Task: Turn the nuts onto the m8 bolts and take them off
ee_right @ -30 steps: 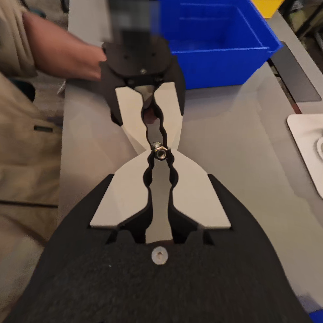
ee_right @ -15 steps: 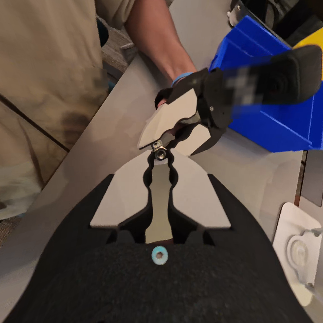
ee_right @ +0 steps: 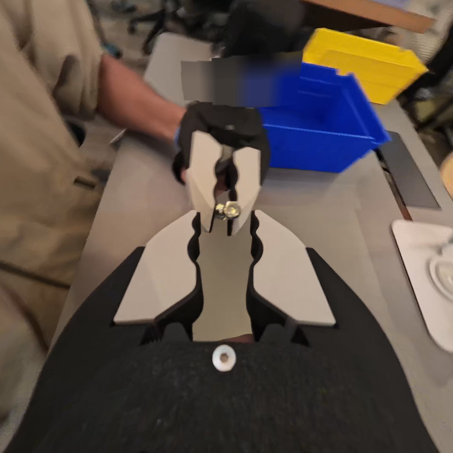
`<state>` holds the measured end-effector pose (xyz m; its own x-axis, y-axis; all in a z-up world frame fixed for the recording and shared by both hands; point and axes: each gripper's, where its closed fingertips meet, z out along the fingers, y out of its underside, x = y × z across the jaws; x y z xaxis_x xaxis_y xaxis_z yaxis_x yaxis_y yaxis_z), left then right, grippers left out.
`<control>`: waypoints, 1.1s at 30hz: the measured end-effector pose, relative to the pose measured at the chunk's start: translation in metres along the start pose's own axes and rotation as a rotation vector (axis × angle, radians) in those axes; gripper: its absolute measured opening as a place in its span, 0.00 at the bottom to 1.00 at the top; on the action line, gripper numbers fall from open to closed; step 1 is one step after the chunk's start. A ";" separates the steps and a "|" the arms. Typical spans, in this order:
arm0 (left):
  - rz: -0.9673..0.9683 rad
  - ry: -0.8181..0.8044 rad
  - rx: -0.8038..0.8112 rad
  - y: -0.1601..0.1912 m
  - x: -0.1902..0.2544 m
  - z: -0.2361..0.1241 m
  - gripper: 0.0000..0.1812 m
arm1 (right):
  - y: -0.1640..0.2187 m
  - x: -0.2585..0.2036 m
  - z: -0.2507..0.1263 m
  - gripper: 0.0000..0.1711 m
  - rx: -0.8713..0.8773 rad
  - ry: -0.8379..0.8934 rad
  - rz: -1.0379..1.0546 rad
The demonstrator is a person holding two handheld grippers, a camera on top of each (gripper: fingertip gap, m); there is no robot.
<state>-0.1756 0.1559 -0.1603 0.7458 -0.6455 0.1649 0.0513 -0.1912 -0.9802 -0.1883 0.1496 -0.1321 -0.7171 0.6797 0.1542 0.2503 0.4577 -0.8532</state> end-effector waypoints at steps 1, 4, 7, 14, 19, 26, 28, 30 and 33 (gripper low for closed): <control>0.048 -0.069 -0.017 0.001 -0.007 0.000 0.09 | 0.001 0.008 0.001 0.23 0.019 0.060 0.078; 0.184 -0.241 -0.062 0.005 -0.024 0.001 0.09 | 0.011 0.024 0.003 0.21 0.066 0.198 0.332; 0.263 -0.306 -0.112 0.010 -0.028 0.004 0.09 | 0.010 0.027 0.001 0.20 0.202 0.224 0.587; 0.273 -0.347 -0.098 0.010 -0.031 0.005 0.09 | 0.017 0.020 0.006 0.20 0.272 0.349 0.681; 0.253 -0.319 -0.086 0.008 -0.026 0.005 0.09 | 0.014 0.015 0.011 0.14 0.307 0.422 0.664; 0.140 -0.185 -0.035 0.003 -0.010 0.005 0.09 | 0.005 0.009 0.009 0.08 0.353 0.395 0.561; 0.069 -0.104 -0.016 0.001 -0.001 0.006 0.09 | 0.002 0.006 0.007 0.08 0.353 0.348 0.524; 0.012 -0.022 0.015 -0.003 0.005 0.003 0.09 | -0.002 0.002 0.005 0.08 0.348 0.298 0.458; -0.033 0.075 0.015 -0.003 0.017 0.002 0.09 | -0.005 -0.007 0.004 0.08 0.309 0.212 0.355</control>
<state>-0.1623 0.1470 -0.1548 0.6918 -0.6925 0.2043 0.0855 -0.2023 -0.9756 -0.1870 0.1402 -0.1307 -0.4673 0.8783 -0.1012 0.2272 0.0087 -0.9738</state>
